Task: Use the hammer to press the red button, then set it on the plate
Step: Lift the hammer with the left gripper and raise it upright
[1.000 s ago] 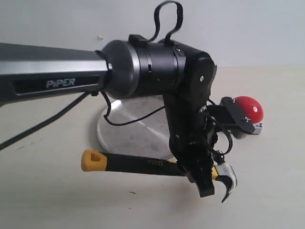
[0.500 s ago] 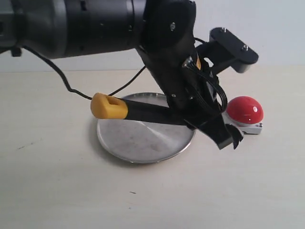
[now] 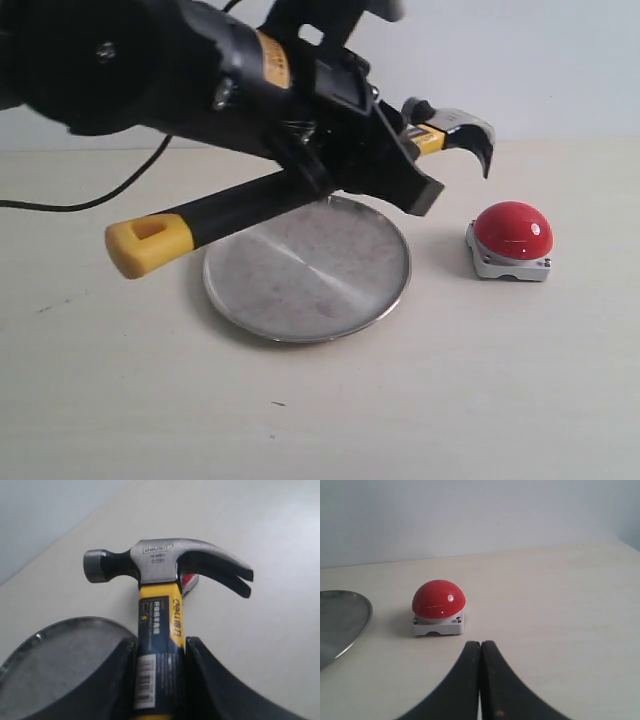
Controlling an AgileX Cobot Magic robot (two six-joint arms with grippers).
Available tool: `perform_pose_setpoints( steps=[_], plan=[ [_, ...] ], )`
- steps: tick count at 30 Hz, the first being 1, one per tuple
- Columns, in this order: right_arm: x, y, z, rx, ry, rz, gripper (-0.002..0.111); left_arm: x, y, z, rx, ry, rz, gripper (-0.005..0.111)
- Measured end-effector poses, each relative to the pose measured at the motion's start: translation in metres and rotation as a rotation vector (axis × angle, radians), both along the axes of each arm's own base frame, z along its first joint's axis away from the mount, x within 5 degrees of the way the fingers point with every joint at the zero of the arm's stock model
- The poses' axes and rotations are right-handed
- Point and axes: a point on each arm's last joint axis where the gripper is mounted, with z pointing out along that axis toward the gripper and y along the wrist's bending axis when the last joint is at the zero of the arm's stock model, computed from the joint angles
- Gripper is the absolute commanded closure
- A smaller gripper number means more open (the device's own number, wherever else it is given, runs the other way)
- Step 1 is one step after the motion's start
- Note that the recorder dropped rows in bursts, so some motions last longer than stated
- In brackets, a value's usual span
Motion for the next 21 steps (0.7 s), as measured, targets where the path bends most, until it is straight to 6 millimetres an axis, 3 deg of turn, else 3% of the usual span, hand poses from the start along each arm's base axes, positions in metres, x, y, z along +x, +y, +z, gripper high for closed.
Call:
perform_pose_setpoints(
  steps=[5,16,21],
  plan=[
    [0.000,0.000,0.000,0.000,0.000,0.000,0.108,-0.009,0.023,-0.003,-0.109,-0.053,0.034,0.107],
    [0.000,0.000,0.000,0.000,0.000,0.000,0.108,-0.049,0.088,0.000,-0.731,-0.314,0.154,0.107],
    [0.000,0.000,0.000,0.000,0.000,0.000,0.108,-0.059,0.115,-0.012,-0.860,-0.362,0.246,0.107]
  ],
)
